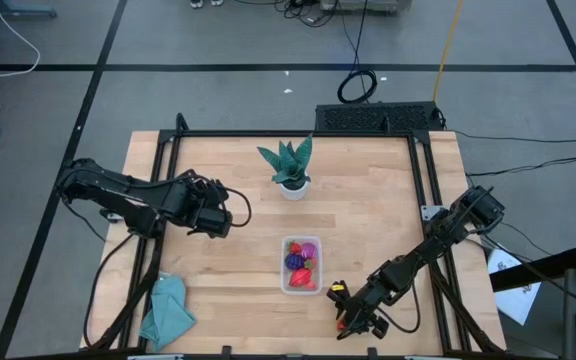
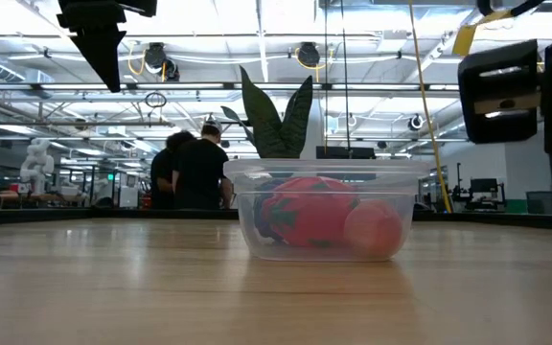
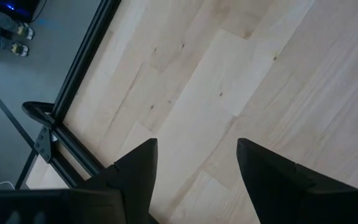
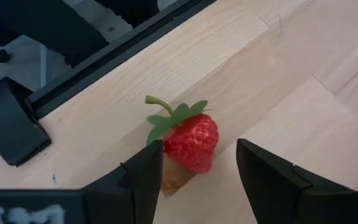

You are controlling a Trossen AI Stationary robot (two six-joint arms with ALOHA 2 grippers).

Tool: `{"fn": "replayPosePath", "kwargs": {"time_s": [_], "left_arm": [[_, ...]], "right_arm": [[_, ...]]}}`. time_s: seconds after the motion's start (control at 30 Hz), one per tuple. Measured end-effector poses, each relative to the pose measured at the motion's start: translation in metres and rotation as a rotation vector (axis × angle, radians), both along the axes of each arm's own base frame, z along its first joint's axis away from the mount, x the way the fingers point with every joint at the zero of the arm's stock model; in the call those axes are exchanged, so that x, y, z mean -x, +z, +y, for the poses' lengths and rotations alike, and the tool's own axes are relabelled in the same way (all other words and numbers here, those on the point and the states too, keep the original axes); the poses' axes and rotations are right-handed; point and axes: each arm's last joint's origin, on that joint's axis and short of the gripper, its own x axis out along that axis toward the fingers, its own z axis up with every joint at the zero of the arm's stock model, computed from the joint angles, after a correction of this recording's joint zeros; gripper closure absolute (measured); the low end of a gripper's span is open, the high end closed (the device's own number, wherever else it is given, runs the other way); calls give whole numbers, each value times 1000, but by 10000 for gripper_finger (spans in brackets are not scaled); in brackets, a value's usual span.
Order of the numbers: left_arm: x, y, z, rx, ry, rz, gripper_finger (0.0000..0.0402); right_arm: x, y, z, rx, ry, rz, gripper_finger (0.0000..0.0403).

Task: Pick and placing Produce into tupperware
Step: Put the red strawberry into the transparent bin

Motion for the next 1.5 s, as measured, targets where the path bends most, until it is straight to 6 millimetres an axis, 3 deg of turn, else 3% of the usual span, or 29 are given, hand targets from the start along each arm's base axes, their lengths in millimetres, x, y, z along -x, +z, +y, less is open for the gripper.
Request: {"fn": "replayPosePath", "kwargs": {"time_s": [0.27,1.5], "left_arm": [[0,0,0,0,0,0,176],[0,1,1,-24,5,-10,176]], "right_arm": [[-4,-20,4,-10,-2,45,211],[-8,-15,7,-15,-4,27,222]]}}
